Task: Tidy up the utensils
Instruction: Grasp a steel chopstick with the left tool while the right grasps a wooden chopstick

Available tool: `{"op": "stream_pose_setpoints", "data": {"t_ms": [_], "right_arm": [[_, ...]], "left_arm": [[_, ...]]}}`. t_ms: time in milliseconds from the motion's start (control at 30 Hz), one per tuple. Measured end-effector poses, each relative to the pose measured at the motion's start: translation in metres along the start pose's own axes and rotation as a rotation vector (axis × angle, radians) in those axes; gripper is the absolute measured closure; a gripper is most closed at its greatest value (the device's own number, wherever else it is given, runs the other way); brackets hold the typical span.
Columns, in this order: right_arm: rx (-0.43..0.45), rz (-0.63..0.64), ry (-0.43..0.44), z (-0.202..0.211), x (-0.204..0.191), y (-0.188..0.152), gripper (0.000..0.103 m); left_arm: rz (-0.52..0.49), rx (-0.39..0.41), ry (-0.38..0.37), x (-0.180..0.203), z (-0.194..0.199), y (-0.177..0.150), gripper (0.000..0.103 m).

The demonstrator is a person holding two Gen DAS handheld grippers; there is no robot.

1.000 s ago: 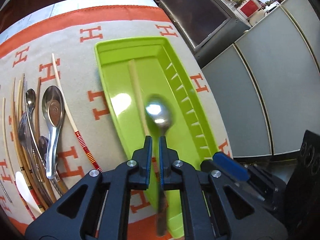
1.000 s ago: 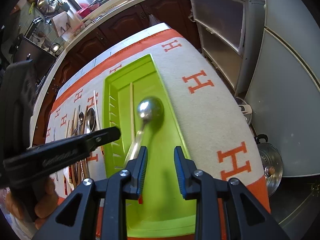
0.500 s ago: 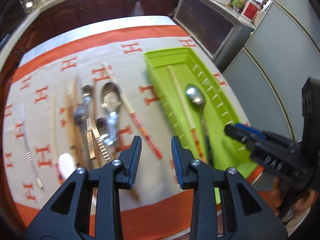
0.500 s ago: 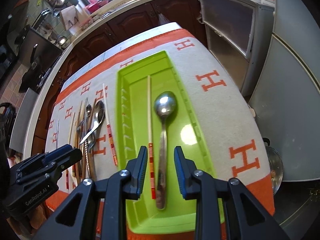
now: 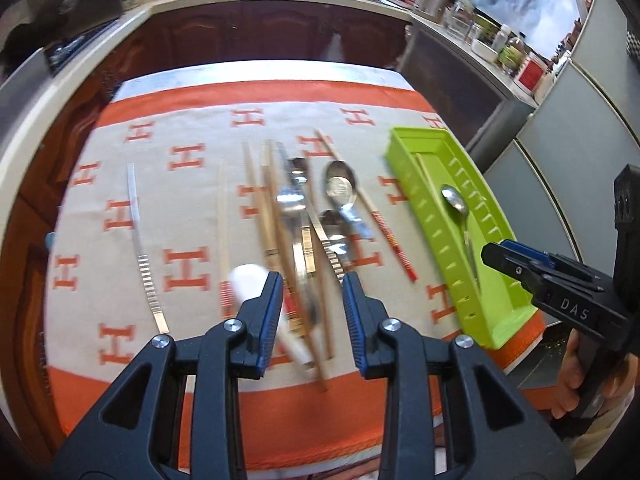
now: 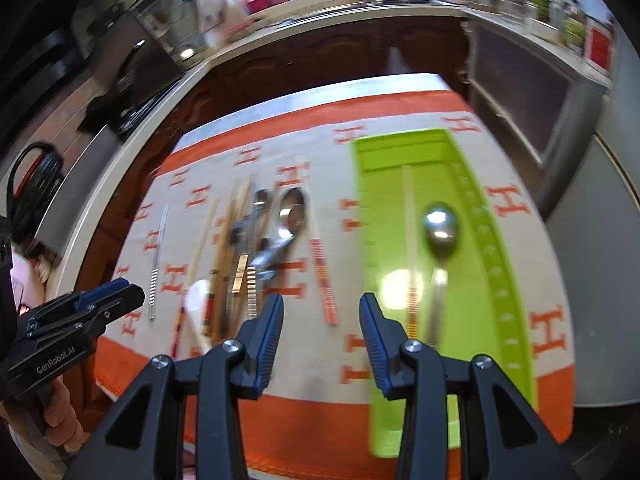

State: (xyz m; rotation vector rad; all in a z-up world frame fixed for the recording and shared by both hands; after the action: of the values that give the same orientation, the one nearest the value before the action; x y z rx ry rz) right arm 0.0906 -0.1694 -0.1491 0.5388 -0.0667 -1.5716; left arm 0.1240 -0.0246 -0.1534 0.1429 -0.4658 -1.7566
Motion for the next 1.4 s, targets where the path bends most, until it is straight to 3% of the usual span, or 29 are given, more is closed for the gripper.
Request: {"op": "stream_pose_setpoints", "data": {"t_ms": [167,467,767,1167,1300,1400], "right_arm": [[-0.028,0.087,0.066,-0.015,-0.054,0.009,0.063],[-0.074,0.207,0.112,-0.070,-0.133,0.028,0.063],[-0.132,0.213,0.077,-0.129,-0.153,0.035,0.064],[-0.164,0.215,0.058,-0.149,-0.150,0.038,0.064],[-0.176,0.218,0.056,-0.156,-0.150,0.037,0.064],[-0.183,0.218,0.051,-0.159,-0.150,0.037,0.064]], "left_arm": [[0.049,0.043,0.085,-0.046,0.025,-0.003,0.061],[0.150,0.090,0.138,-0.121,0.037,0.007,0.058],[0.308,0.008,0.169,-0.189,-0.031,0.019,0.058],[0.327,-0.083,0.221,-0.197,-0.100,0.022,0.058],[0.296,-0.056,0.275,-0.194,-0.102,0.023,0.057],[0.307,-0.042,0.273,-0.193,-0.102,0.022,0.057]]}}
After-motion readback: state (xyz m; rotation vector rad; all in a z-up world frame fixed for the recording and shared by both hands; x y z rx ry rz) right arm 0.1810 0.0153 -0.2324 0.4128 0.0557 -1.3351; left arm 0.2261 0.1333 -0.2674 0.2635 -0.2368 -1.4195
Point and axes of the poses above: each gripper's, at about its wrist camera, not at the fingertips, and z roughly against the way its jaws point, x to its right, y to its top, the point moved 8 cm from there along -z, roughly the way its jaws point, and after that the axes turned 8 degrees about -x, right-handed, at the moved point
